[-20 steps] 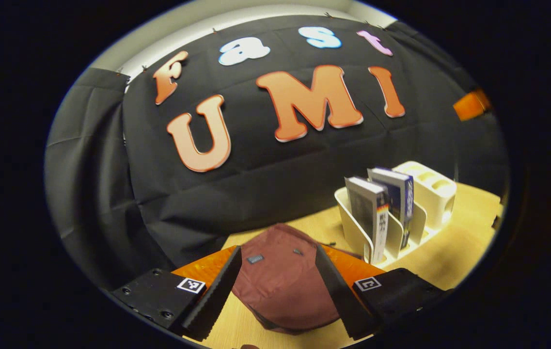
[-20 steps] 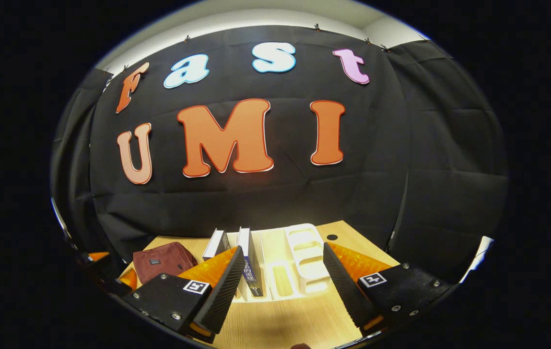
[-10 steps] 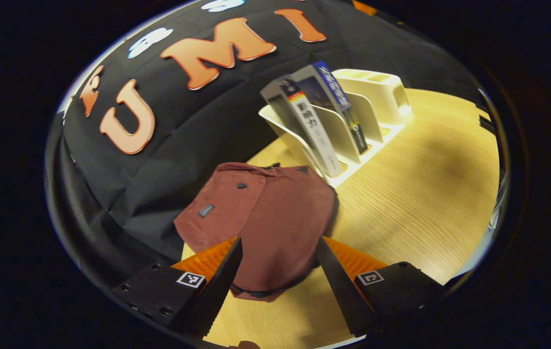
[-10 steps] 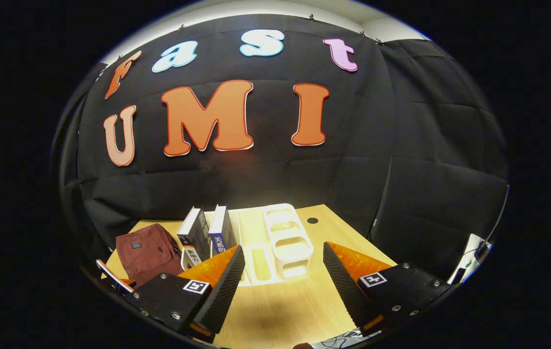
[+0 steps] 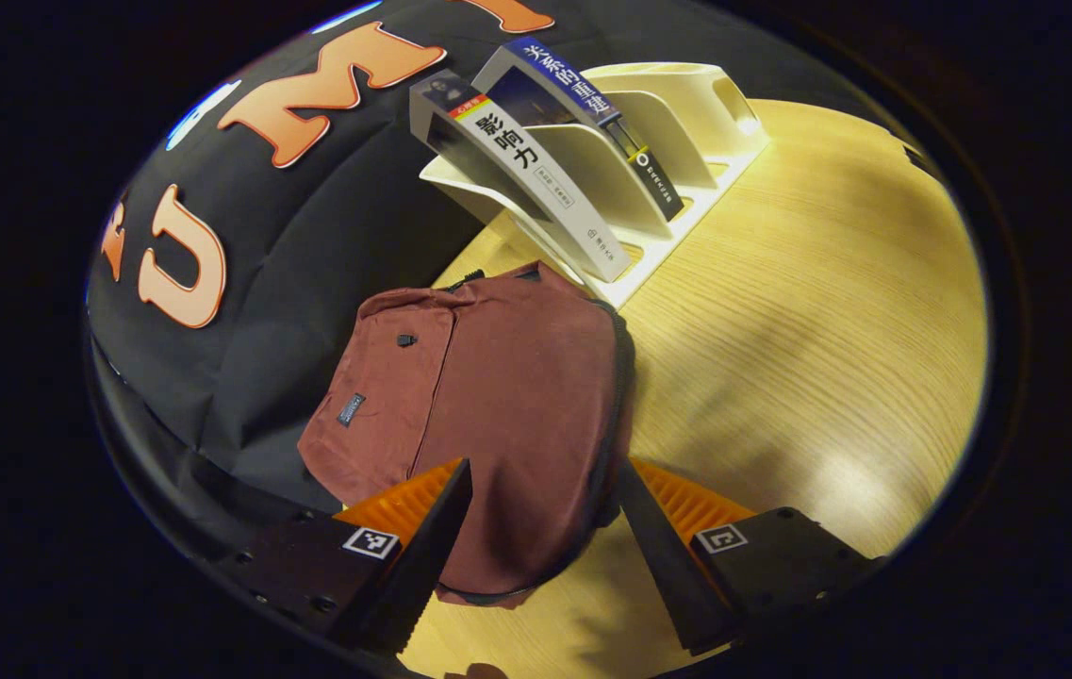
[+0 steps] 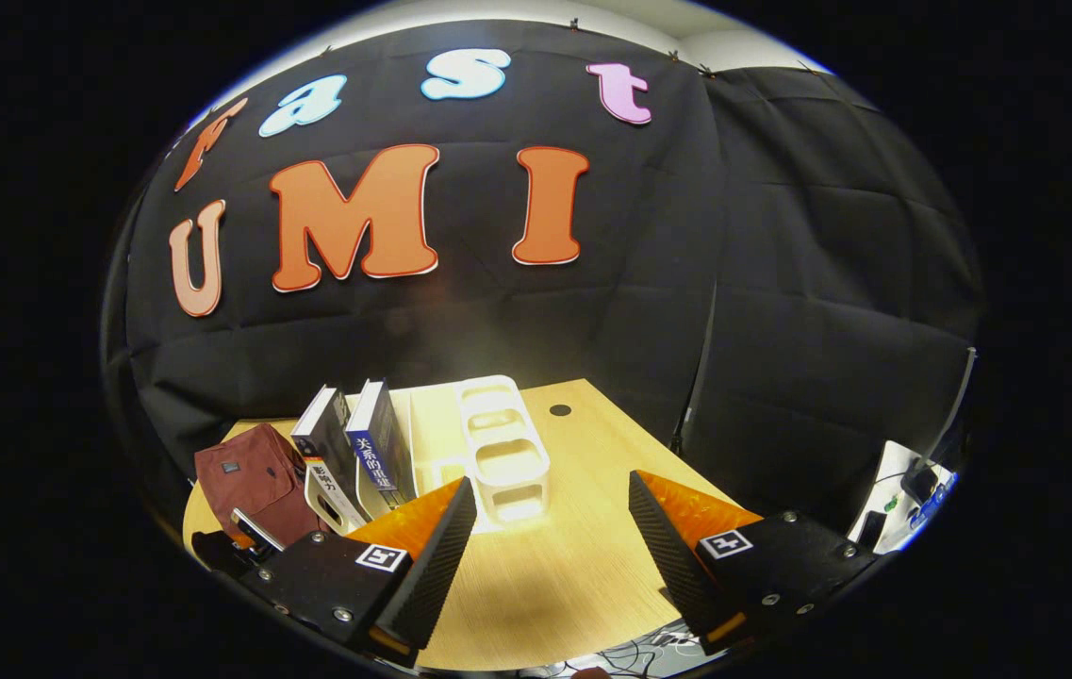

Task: Open the schoolbag, grab two books from the bookshelf and put them into the schoolbag.

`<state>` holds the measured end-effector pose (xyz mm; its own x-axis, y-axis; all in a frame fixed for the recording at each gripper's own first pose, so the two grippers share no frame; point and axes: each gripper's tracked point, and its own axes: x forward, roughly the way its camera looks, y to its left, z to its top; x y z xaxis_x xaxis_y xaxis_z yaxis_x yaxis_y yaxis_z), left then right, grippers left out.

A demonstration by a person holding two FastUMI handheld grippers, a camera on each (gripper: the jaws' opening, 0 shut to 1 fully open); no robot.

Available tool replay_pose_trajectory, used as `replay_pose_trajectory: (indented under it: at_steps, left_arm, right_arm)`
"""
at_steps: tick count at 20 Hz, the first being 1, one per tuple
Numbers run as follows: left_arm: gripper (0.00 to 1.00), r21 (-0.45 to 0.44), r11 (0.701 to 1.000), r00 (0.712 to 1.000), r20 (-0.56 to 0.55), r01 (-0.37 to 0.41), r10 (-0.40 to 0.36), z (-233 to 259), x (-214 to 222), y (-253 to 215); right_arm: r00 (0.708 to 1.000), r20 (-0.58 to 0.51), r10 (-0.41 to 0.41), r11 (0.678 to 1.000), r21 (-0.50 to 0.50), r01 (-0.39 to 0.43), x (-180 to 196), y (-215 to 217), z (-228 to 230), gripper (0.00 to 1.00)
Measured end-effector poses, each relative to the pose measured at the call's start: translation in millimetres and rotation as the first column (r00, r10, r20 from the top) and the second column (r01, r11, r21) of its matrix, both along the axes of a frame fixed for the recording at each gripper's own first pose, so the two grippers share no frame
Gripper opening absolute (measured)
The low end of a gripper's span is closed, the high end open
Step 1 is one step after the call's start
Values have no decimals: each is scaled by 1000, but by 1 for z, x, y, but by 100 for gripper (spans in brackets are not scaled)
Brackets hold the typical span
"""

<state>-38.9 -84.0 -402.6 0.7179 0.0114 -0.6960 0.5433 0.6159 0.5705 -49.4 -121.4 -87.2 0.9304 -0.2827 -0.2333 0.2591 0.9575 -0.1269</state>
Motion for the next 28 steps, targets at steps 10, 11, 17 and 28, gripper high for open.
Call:
replay_pose_trajectory:
  at_steps: [10, 11, 17, 28]
  left_arm:
    - [72, -56, 998, 987, -158, -5, -4, 9, -1, -1]
    - [52, -52, 999, 985, -173, -16, 6, 3, 0, 0]
    - [4, -3, 1000, 984, -175, 7, -7, -1, -3, -4]
    - [1, -150, 989, 972, -232, -6, -29, 97, 28, 10]
  right_arm:
    - [999, 10, 50, 998, 41, -50, 24, 9, 0, 96]
    - [998, 9, 58, 998, 38, -58, 26, 10, 1, 96]
    - [996, 9, 91, 993, 69, -91, 34, 6, 6, 96]
    - [984, 16, 176, 976, 126, -177, 47, 40, 10, 97]
